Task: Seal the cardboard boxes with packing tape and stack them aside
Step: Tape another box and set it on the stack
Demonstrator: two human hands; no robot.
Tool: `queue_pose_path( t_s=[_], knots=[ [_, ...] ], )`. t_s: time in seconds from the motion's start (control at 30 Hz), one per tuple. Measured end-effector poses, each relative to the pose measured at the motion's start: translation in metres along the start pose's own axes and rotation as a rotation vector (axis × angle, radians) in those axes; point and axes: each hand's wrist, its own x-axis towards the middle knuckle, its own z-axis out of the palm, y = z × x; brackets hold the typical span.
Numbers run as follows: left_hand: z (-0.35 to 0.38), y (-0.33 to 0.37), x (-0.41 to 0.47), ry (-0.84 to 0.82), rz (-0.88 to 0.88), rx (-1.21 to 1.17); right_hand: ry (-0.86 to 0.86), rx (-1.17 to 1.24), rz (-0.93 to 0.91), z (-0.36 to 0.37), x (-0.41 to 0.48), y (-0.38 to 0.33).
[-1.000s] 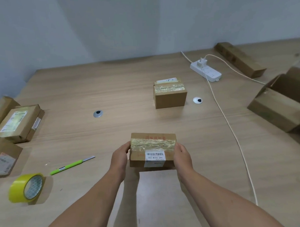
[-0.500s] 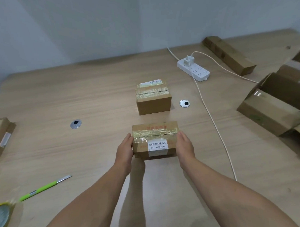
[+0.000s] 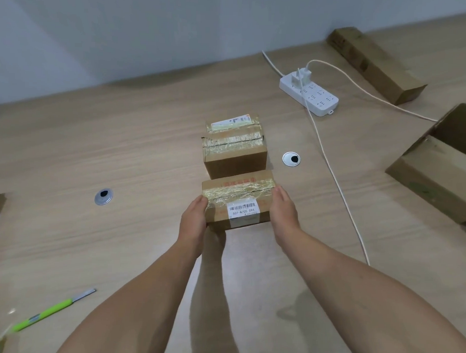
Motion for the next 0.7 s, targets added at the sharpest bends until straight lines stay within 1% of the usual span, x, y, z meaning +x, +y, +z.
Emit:
queue_pose_path(
  t_s=[0.17,0.7],
  knots=[
    [0.003,0.0,0.018,0.019,0.003,0.035,0.002,0.004,-0.013,0.004,0.014,-0.004],
    [0.019,0.008,0.051,0.018,0.021,0.015,-0.007,0.001,-0.036,0.007,0.041,-0.019]
  ],
)
